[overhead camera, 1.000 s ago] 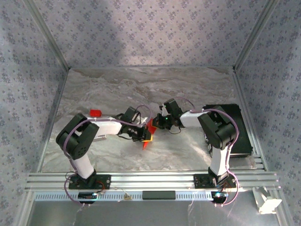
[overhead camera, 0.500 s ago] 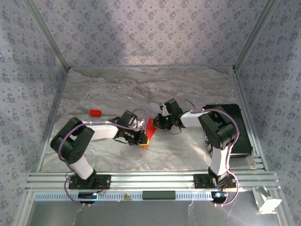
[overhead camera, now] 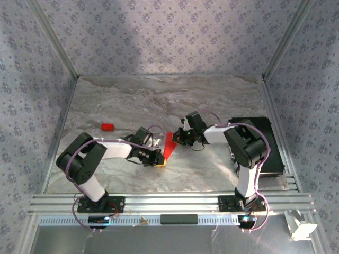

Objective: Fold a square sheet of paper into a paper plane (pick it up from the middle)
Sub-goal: Fold the wing for the fifth time at the center of the table, then turn over a paper plane at the center of the table.

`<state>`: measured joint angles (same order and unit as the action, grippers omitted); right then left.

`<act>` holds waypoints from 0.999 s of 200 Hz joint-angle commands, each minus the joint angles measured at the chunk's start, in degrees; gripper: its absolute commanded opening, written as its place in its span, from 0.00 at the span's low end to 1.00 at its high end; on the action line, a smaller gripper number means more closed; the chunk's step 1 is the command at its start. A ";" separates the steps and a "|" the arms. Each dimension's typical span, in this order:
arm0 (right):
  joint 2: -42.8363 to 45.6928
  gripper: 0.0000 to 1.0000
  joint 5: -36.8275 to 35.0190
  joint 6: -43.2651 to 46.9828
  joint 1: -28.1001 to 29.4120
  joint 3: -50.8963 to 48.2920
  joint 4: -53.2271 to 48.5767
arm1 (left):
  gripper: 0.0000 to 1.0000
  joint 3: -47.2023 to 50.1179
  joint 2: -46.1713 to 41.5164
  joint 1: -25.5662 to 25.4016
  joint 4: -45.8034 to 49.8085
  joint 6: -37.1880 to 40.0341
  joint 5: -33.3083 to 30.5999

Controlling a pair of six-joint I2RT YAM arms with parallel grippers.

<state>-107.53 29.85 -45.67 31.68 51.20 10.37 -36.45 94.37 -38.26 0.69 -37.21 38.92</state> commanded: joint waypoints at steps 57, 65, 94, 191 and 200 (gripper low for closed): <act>-0.15 0.05 -1.12 0.89 -1.21 -2.04 -0.61 | 0.00 3.37 -9.37 -0.01 2.83 -1.96 -2.42; 0.15 0.06 -0.34 1.26 -1.11 -1.98 0.69 | 0.00 2.78 -10.32 0.16 2.86 -2.24 -3.00; 1.52 0.10 3.04 1.99 -1.05 -0.87 4.06 | 0.00 0.51 -9.68 3.33 2.36 -2.90 -2.28; 16.99 0.19 -4.68 1.56 -1.16 -11.69 -0.71 | 0.18 -8.59 1.52 9.02 1.42 -0.95 1.44; 17.56 0.19 -4.79 0.75 -0.92 -12.62 -0.53 | 0.19 -9.06 2.61 9.03 1.64 -0.67 2.04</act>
<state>-91.35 27.31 -42.72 30.72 41.69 11.31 -43.55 94.48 -29.45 2.26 -39.42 37.63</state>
